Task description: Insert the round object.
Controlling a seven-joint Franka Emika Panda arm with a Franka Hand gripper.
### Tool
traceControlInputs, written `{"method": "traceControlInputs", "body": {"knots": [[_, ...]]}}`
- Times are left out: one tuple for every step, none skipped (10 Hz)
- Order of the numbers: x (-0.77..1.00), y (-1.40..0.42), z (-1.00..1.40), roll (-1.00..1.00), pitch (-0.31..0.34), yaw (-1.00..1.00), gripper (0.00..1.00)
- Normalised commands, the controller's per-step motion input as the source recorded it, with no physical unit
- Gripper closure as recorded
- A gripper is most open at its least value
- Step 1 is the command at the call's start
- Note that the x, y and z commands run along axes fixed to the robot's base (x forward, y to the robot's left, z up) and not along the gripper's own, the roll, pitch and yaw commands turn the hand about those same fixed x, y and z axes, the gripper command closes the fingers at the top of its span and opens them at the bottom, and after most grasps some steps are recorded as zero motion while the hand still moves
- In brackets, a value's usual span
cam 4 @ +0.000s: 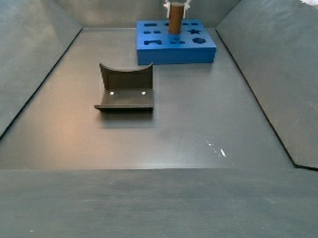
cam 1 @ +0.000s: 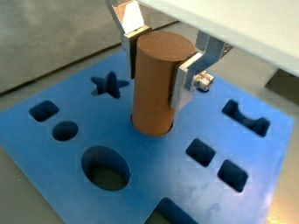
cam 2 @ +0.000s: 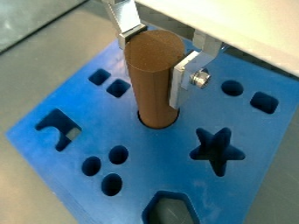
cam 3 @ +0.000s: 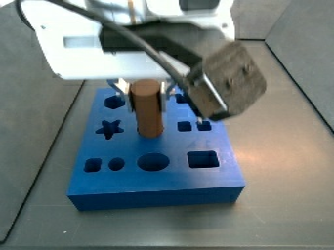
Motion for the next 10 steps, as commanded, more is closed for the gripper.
{"method": "traceControlInputs", "body": {"knots": [[0.0, 0.0, -0.32, 0.0, 0.0, -0.02, 1.0], [0.0, 0.01, -0.33, 0.01, 0.0, -0.05, 1.0], [0.0, 0.05, -0.32, 0.02, 0.0, -0.07, 1.0], [0.0, 0.06, -0.32, 0.01, 0.0, -0.07, 1.0], [0.0, 0.05, -0.29, 0.0, 0.0, -0.08, 1.0], [0.0, 0.07, -0.29, 0.0, 0.0, -0.08, 1.0], [0.0, 0.09, -0.27, 0.0, 0.0, -0.09, 1.0], [0.0, 0.08, -0.21, 0.0, 0.0, -0.09, 1.0], [0.05, 0.0, -0.03, -0.05, 0.0, 0.0, 1.0], [0.04, 0.0, 0.0, 0.0, 0.031, 0.0, 1.0]]}}
